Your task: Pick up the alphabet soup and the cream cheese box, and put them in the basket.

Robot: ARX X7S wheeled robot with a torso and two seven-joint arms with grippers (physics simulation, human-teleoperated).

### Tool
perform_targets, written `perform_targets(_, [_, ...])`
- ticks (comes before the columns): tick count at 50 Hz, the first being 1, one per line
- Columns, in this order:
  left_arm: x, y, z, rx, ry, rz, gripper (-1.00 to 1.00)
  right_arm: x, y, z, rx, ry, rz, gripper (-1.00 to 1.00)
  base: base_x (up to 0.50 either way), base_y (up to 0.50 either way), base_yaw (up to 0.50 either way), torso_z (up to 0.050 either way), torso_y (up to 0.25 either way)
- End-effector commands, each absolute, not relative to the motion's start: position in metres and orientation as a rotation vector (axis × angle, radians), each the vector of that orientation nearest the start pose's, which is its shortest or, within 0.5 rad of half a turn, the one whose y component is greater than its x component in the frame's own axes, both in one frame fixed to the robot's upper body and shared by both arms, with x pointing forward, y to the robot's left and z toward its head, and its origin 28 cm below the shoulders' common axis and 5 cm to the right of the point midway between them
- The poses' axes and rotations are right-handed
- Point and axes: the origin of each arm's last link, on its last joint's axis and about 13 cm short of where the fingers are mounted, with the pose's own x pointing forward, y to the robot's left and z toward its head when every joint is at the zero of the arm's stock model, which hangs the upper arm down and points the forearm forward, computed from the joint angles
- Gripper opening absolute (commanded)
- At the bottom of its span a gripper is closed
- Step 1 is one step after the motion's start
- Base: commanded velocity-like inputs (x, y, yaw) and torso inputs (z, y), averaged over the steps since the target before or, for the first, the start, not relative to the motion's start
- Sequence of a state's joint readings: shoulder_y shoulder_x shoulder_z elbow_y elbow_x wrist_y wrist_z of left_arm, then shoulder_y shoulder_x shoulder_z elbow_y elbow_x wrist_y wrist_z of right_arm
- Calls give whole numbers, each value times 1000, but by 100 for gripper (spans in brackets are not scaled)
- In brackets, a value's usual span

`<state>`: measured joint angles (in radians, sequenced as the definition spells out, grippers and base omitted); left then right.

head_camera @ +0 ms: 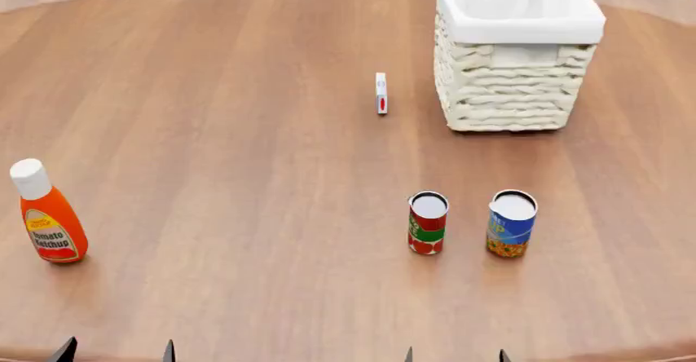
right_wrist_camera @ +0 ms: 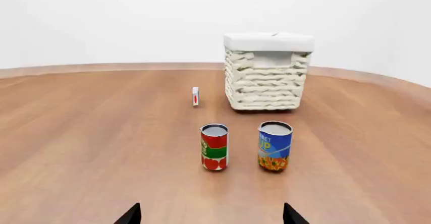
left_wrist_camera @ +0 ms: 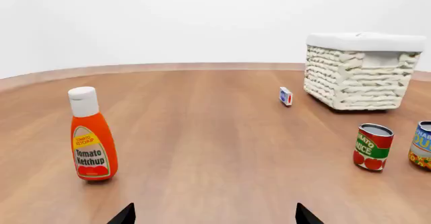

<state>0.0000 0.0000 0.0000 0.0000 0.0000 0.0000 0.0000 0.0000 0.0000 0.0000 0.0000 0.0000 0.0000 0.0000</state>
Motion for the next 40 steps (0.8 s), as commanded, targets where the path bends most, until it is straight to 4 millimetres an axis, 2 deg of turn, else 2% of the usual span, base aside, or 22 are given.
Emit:
perform_targets(1, [211,206,12,0,0,0,100,211,-96,12,0,0,0,100,0,0,0,0,0])
perform_targets(13, [213,205,16,7,-9,1,100,215,-95,21,-13,-27,6,100,0,0,0,0,0])
perform_targets(15, [211,205,23,5,-44,1,100,213,-94,27,-13,-46,11,100,0,0,0,0,0])
perform_targets(19, [209,206,43,1,-110,4,100,210,-93,47,-29,-103,26,100,0,0,0,0,0])
perform_targets(24, [202,206,77,19,-219,2,100,204,-95,85,-37,-228,25,100,0,0,0,0,0])
perform_targets(29, [197,207,100,20,-293,-3,100,199,-95,103,-11,-290,31,100,0,0,0,0,0])
perform_targets(32, [190,206,122,36,-375,-12,100,193,-95,123,1,-358,39,100,0,0,0,0,0])
perform_targets(36, [185,207,140,65,-463,0,100,188,-95,135,-15,-413,37,100,0,0,0,0,0])
perform_targets(40, [180,207,146,74,-513,8,100,185,-95,144,-19,-471,48,100,0,0,0,0,0])
